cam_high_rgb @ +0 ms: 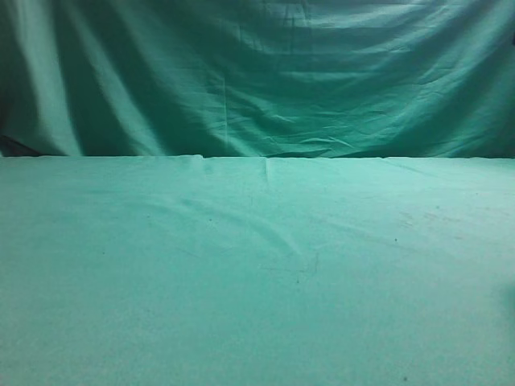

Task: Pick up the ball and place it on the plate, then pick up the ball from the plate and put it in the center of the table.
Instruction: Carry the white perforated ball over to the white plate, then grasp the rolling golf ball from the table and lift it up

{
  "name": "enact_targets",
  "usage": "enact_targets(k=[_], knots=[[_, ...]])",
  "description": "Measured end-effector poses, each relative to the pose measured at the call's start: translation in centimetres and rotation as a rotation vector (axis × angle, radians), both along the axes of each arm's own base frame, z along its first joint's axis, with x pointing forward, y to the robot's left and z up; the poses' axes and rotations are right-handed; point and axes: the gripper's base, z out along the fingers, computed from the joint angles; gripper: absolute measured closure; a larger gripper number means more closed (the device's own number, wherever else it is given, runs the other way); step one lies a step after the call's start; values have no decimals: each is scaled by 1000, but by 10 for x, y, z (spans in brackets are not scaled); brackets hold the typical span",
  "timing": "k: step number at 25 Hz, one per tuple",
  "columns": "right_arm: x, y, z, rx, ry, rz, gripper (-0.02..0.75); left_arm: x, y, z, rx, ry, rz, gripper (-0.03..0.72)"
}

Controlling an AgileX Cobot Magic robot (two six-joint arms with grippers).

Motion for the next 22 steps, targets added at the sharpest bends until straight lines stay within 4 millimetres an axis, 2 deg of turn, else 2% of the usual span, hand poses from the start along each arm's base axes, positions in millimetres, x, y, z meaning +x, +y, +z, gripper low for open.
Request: enact_targets(k=[3,9,10,11,16,19,22], knots=[[0,0,0,2,1,-1,738,3,0,3,-3,-8,5,38],[0,0,0,4,1,-1,738,21,-10,46,-79,-59,47,45],[0,0,0,4,1,-1,738,23,-15,53,-95,-59,35,109],[0,0,0,5,2,-2,738,26,-20,61,-116,-68,20,127],[0,0,0,6,2,-3,738,30,-45,89,-218,-66,-99,110],[-1,0,0,4,9,-3,738,28,-57,96,-287,-64,-152,244],[-1,0,-1,2,15,-2,738,22,-62,108,-329,-89,-185,509]])
